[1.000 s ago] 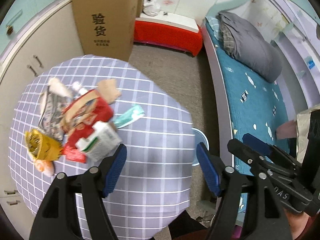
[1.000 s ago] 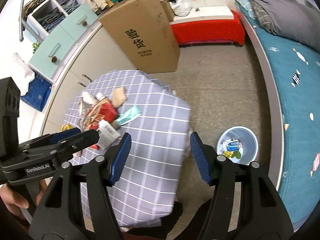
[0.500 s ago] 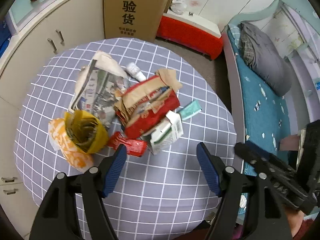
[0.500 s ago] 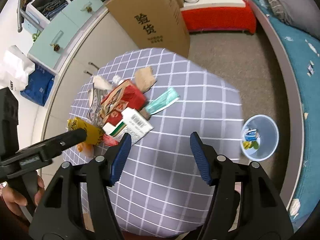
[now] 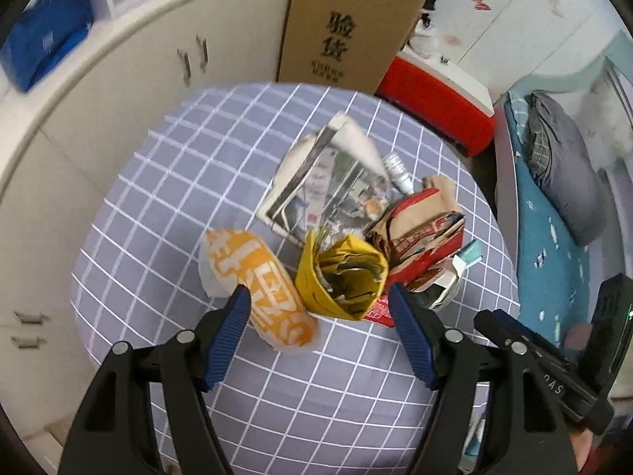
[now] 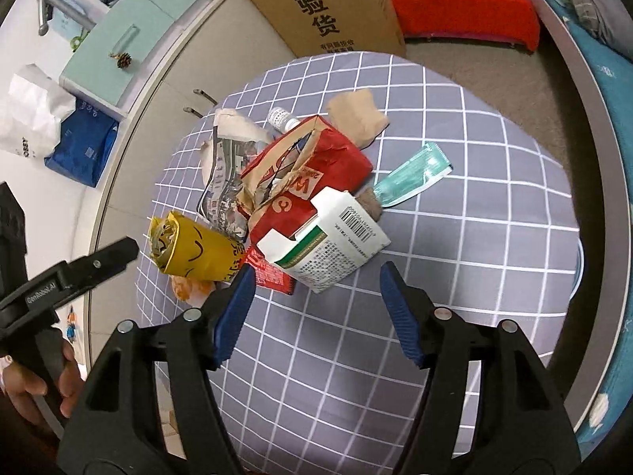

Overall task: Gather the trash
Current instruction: 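Move both tools back over the table toward the remaining trash, then grasp the yellow crumpled bag with the left gripper while the right grasps the white box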

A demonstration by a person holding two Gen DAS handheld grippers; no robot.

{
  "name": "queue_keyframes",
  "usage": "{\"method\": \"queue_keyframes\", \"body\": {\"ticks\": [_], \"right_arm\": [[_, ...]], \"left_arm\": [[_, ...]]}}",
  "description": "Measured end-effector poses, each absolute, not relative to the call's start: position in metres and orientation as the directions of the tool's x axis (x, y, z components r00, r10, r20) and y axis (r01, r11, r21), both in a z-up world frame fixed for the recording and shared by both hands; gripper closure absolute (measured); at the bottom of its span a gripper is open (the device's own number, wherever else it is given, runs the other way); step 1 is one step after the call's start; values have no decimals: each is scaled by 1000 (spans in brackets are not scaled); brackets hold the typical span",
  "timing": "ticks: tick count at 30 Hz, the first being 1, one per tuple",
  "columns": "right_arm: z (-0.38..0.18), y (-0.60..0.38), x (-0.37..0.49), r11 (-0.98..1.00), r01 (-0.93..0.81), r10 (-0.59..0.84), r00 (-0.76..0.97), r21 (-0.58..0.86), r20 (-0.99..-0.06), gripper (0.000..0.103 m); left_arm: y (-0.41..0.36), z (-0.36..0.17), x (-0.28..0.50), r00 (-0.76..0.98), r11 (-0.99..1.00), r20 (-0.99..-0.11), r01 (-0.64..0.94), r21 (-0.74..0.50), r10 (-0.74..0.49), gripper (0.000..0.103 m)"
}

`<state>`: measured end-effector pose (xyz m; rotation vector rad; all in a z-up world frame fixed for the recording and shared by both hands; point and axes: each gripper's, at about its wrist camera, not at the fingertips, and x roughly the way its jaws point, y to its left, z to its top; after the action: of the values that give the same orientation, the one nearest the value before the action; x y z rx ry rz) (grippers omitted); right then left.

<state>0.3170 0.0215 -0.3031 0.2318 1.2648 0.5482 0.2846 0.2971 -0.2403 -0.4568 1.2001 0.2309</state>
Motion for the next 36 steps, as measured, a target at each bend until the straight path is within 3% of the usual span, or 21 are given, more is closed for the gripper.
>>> {"method": "queue_keyframes", "body": {"ticks": [4, 7, 9, 19, 27, 31, 35, 36], "right_arm": [[-311, 26, 322, 860, -209, 503, 188, 466, -844, 36], [-314, 29, 326, 872, -171, 487, 196, 459, -851, 33], [-317, 30, 329, 874, -143, 486, 201, 465, -851, 31], [-344, 49, 342, 897, -32, 440, 168, 441, -882, 26], [-366, 31, 346, 833, 87, 537, 112, 547, -836, 28], [-370, 18, 346, 808, 93, 575, 89, 581, -813, 43], [-360, 15, 335, 783, 51, 614, 85, 619, -784, 68], [-357, 16, 333, 785, 32, 614, 85, 618, -785, 70]], "left_arm": [[296, -254, 298, 311, 894, -945, -389, -223, -100, 52], [290, -264, 308, 265, 905, -957, -368, -215, -119, 87], [289, -266, 309, 268, 907, -957, -364, -211, -114, 95], [286, -248, 303, 323, 915, -941, -341, -213, -99, 101], [279, -231, 297, 367, 916, -924, -323, -237, -110, 102], [270, -226, 296, 381, 919, -916, -306, -250, -122, 102], [261, -221, 295, 398, 925, -907, -279, -260, -135, 102], [258, -220, 295, 400, 926, -906, -273, -261, -137, 102]]}}
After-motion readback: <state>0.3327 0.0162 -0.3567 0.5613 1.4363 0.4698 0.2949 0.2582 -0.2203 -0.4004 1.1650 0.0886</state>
